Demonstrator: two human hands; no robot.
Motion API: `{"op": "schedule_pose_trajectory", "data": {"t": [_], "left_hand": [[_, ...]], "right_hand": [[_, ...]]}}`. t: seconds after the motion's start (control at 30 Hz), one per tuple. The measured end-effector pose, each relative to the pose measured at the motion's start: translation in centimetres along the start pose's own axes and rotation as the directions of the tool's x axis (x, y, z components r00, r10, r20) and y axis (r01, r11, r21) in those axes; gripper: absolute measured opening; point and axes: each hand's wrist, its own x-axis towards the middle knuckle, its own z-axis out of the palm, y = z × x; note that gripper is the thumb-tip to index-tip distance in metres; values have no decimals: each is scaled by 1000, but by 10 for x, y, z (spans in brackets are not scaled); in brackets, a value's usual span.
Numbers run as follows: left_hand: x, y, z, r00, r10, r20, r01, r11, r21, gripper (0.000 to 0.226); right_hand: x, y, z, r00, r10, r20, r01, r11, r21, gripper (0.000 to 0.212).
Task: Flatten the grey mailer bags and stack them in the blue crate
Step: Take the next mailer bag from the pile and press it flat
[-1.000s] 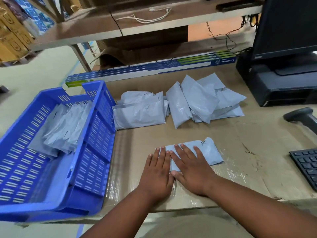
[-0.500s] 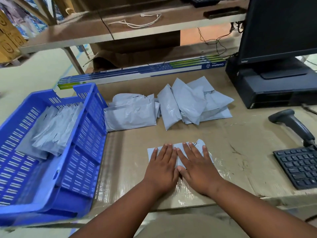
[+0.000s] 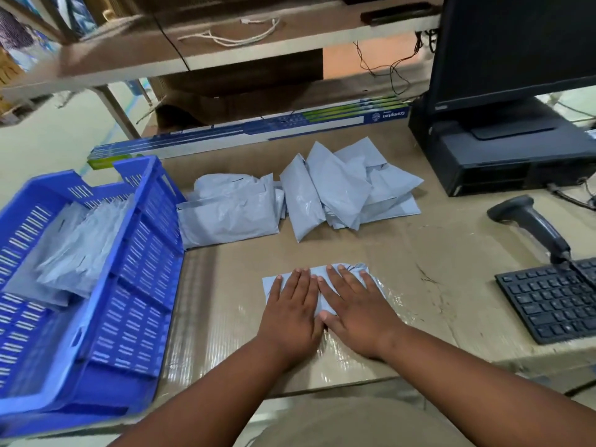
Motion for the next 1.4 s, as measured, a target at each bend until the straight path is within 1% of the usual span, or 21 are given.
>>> {"op": "schedule_pose_trajectory", "data": {"t": [0.13, 0.23, 0.33, 0.5, 0.63, 0.73, 0.8, 0.87, 1.0, 1.1, 1.17, 1.23, 1.27, 1.33, 1.4], "left_hand": [[3, 8, -6, 1000, -10, -27, 10, 1000, -7, 70], [13, 22, -13, 998, 44, -52, -45, 999, -17, 67], [24, 35, -12, 997, 72, -38, -73, 997, -28, 67], [28, 36, -8, 998, 57, -25, -58, 998, -8, 67], [28, 35, -10, 997, 70, -33, -70, 997, -24, 67], [24, 28, -12, 996, 91, -20, -92, 995, -25, 68], [14, 18, -14, 998, 59, -20, -60, 998, -22, 69], [-1, 6, -16, 1000, 25, -17, -25, 999, -22, 69], [-32, -14, -17, 997, 48, -60, -48, 999, -3, 66], [-35, -21, -24, 990, 32, -134, -39, 998, -48, 62], [-26, -21, -25, 984, 60, -167, -74, 994, -78, 61], [-16, -19, -20, 987, 69, -143, -88, 987, -133, 59], [-13, -18, -18, 992, 53, -113, -70, 986, -150, 58], [-12, -16, -13, 998, 18, -59, -27, 990, -141, 60], [-15, -19, -9, 999, 14, -50, -20, 993, -119, 63]], "right_hand": [[-6, 8, -8, 999, 5, -33, -4, 999, 44, 75], [-12, 21, -9, 993, 65, -96, -62, 998, 29, 78], [-16, 34, -8, 993, 99, -59, -100, 995, -11, 80], [-15, 39, -4, 984, 173, -32, -172, 984, 41, 80], [-14, 39, -6, 984, 178, -7, -178, 983, 36, 81], [-15, 39, -9, 984, 175, -16, -174, 984, 43, 79], [-17, 41, -12, 984, 176, -12, -175, 983, 62, 77], [-20, 41, -14, 986, 165, -15, -163, 985, 63, 75], [-23, 23, -14, 995, 97, -6, -97, 995, 1, 69], [-7, 2, -19, 996, 67, -62, -67, 998, 9, 67], [9, -14, -23, 995, -11, -95, 13, 1000, 15, 64], [21, -25, -19, 996, -74, -53, 77, 996, 54, 68], [23, -26, -16, 996, -87, -26, 88, 995, 54, 69], [23, -20, -8, 995, -101, -27, 101, 995, 2, 63], [19, -10, -4, 995, -99, -6, 98, 995, -26, 62]]}}
